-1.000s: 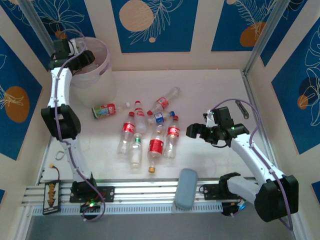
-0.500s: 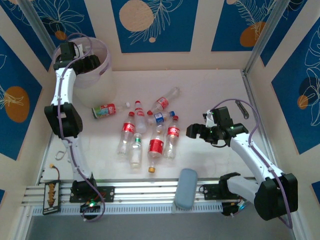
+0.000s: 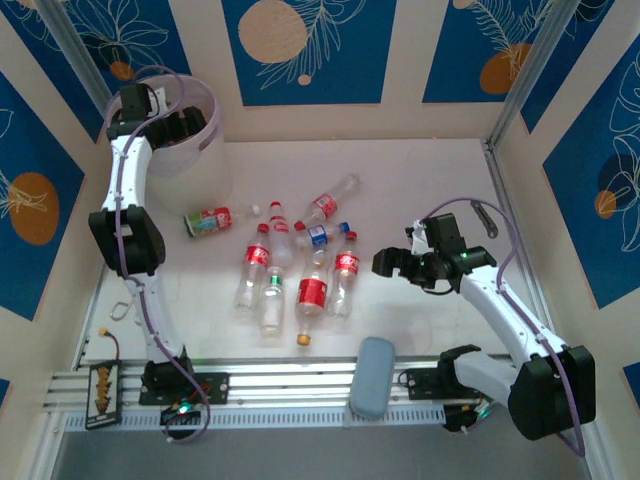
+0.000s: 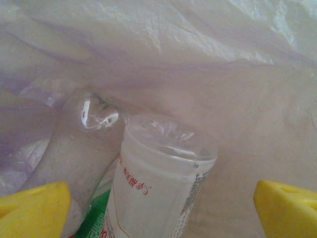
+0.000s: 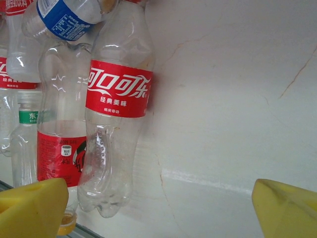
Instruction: Put the plastic bottles in the bin
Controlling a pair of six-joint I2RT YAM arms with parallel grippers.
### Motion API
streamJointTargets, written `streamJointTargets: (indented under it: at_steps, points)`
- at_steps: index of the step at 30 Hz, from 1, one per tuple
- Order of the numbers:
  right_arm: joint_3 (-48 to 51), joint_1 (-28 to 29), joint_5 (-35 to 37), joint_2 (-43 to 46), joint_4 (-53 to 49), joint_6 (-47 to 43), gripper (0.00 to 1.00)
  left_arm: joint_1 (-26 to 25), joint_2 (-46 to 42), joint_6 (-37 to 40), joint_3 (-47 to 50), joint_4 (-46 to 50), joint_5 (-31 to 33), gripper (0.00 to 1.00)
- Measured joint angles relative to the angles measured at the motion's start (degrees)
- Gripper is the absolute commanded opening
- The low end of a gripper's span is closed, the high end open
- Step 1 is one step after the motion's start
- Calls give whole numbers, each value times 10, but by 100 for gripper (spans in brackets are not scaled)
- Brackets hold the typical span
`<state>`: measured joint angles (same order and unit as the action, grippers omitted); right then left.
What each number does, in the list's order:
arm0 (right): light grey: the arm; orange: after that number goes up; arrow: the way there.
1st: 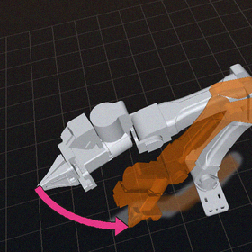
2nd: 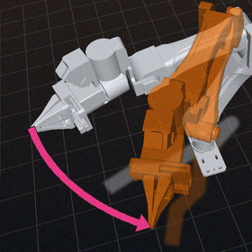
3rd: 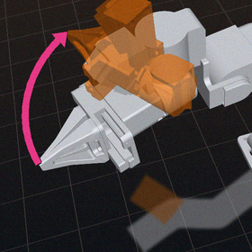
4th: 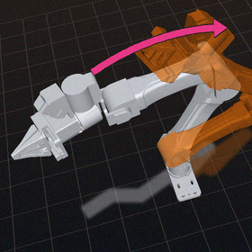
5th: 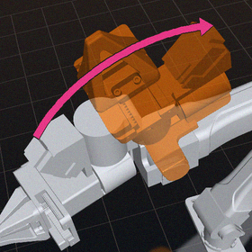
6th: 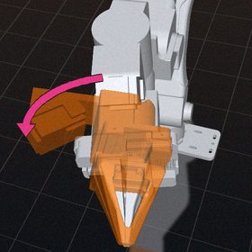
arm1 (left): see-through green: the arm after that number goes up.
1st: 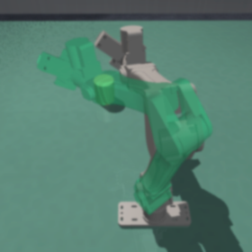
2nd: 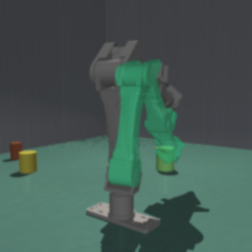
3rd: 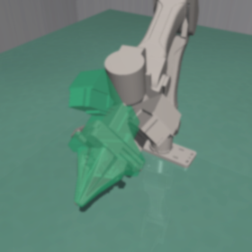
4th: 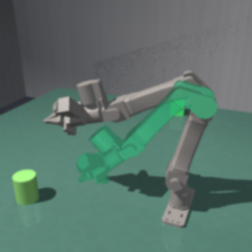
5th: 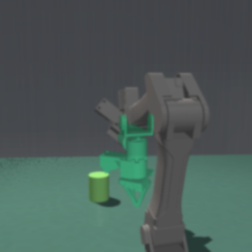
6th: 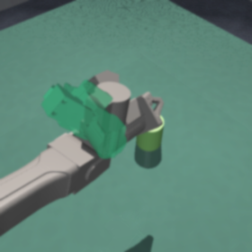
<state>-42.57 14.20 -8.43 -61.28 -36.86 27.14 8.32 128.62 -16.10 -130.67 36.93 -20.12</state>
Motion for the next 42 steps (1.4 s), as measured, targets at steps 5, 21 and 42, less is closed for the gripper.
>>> streamJointTargets:
  at_steps: [5,21,42]
  points:
    - [0,5,-9,9,-1,21,95,0,-1,2,0,0,0,98]
    - [0,203,66,-49,34,203,82,5,-144,62,-11,17,98,100]
    - [-74,267,108,-308,111,227,70,-230,-661,-61,653,-179,127,100]
